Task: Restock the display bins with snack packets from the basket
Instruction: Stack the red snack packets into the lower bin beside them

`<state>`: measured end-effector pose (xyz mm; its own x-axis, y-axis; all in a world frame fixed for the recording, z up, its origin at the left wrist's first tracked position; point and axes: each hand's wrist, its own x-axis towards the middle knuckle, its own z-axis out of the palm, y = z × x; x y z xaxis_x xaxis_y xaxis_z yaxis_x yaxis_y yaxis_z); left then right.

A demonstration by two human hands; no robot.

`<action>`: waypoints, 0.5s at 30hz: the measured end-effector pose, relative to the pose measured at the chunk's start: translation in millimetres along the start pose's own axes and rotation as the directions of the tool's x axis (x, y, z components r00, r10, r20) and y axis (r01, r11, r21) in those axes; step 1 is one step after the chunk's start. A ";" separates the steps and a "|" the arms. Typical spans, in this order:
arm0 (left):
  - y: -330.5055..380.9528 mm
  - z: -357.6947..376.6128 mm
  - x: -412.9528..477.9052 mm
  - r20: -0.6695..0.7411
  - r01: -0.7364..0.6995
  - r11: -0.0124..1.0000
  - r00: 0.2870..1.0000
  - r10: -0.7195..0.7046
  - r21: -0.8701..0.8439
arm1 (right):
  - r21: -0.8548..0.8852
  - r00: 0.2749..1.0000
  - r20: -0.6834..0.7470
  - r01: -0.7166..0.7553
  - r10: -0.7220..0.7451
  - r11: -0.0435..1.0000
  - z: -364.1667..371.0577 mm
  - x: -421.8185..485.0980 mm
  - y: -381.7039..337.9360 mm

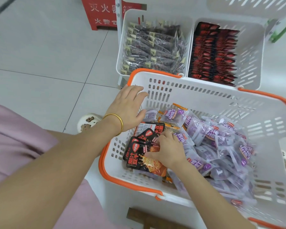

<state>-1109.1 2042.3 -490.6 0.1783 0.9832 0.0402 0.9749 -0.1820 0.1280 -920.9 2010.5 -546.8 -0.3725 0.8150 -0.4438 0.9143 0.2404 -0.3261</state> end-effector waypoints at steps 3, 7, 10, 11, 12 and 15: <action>-0.4 0.8 0.0 0.011 -0.002 1.000 1.000 0.002 0.015 | 0.060 0.994 -0.077 0.083 -0.078 0.995 -2.4 -2.6 1.1; -1.2 1.9 0.2 -0.008 -0.007 1.000 1.000 0.007 -0.006 | 0.355 0.986 -0.164 0.071 -0.012 0.932 -24.3 -8.8 8.0; 1.9 -0.8 -0.4 -0.099 0.016 0.994 0.995 -0.026 -0.106 | 0.604 0.971 -0.180 -0.016 0.156 0.797 -47.9 -14.6 28.4; 5.4 -2.5 0.6 -0.128 0.041 0.986 0.990 -0.062 -0.161 | 0.713 0.957 -0.189 -0.019 0.218 0.701 -55.5 -16.3 36.6; 10.8 -4.4 2.6 -0.145 0.070 0.970 0.984 -0.106 -0.234 | 0.825 0.943 -0.188 0.000 0.275 0.565 -63.4 -18.2 43.6; 40.3 -11.4 11.3 -0.076 0.161 0.807 0.966 -0.247 -0.569 | 0.981 0.912 -0.145 0.083 0.383 0.173 -79.5 -21.1 57.8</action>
<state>-1069.3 2045.8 -473.7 -0.0784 0.9935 0.0826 0.7393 0.0024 0.6734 -847.6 2049.1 -489.9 0.0330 0.9120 -0.4089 -0.0285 -0.4081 -0.9125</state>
